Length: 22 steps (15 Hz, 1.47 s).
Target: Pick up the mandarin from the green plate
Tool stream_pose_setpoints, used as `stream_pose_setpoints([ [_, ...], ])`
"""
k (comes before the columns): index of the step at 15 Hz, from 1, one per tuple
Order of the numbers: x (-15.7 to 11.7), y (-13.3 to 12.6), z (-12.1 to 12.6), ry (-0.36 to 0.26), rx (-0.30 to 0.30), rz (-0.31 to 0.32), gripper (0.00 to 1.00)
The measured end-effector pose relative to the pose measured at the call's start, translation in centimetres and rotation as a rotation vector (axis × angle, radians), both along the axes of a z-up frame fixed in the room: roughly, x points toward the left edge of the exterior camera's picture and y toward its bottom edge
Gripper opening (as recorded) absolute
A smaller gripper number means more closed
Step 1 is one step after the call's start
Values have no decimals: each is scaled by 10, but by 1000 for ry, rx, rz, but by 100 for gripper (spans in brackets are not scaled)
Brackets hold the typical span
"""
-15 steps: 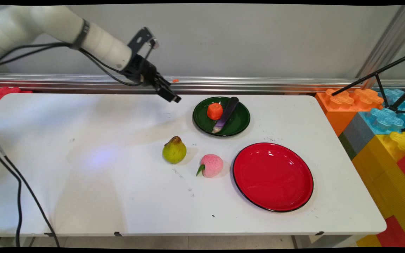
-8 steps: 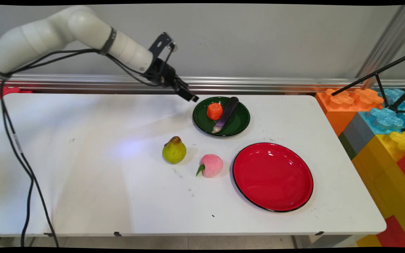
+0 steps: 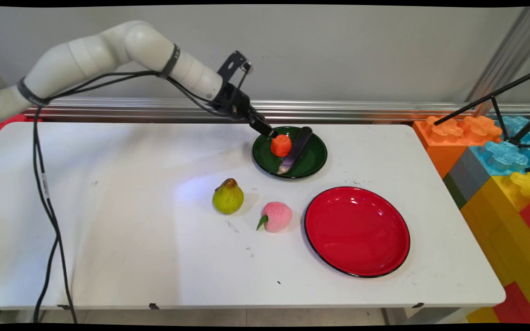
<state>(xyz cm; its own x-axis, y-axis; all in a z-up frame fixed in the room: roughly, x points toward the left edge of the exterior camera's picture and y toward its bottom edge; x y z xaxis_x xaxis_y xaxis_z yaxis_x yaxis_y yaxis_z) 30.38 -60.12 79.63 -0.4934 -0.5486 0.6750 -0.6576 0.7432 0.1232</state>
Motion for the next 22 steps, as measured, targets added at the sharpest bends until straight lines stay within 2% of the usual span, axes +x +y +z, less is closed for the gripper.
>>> stream_pose_setpoints([
  [13, -14, -25, -44, -10, 84, 45, 100],
  [22, -17, -38, -58, -7, 87, 69, 100],
])
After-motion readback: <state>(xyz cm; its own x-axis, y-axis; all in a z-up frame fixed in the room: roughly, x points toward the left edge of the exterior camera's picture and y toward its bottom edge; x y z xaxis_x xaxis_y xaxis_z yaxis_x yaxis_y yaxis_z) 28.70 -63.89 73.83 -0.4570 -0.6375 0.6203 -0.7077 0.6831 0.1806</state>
